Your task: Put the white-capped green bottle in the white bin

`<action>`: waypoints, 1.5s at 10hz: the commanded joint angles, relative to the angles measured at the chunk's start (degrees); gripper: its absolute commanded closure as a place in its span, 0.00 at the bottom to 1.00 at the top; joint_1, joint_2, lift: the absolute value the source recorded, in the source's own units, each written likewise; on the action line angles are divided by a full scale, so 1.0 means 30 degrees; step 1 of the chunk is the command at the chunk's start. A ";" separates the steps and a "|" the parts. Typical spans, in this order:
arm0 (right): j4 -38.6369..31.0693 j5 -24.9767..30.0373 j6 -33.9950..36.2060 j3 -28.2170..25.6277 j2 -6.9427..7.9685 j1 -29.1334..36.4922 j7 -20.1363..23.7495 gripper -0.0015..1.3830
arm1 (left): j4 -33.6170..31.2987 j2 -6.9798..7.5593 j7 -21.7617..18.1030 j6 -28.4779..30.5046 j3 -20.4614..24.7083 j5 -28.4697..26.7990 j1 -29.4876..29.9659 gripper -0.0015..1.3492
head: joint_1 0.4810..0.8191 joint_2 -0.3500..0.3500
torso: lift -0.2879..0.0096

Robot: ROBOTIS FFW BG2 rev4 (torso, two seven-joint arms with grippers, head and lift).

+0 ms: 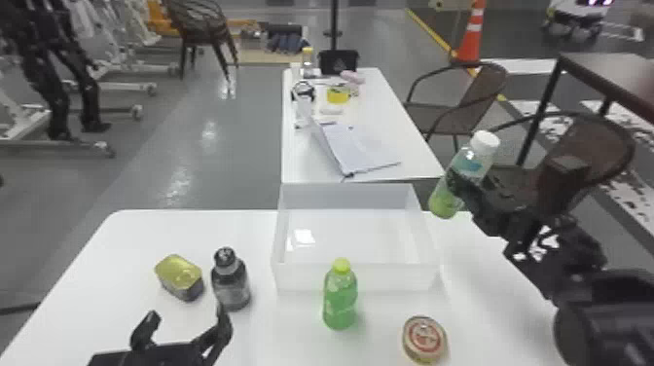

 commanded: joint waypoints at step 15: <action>1.0936 -0.1034 -0.3867 0.5892 0.1691 -0.4877 0.3508 0.02 | 0.0742 -0.0050 0.0028 -0.0235 -0.0579 0.0814 -0.0462 0.09 | 0.20 0.50 | 0.63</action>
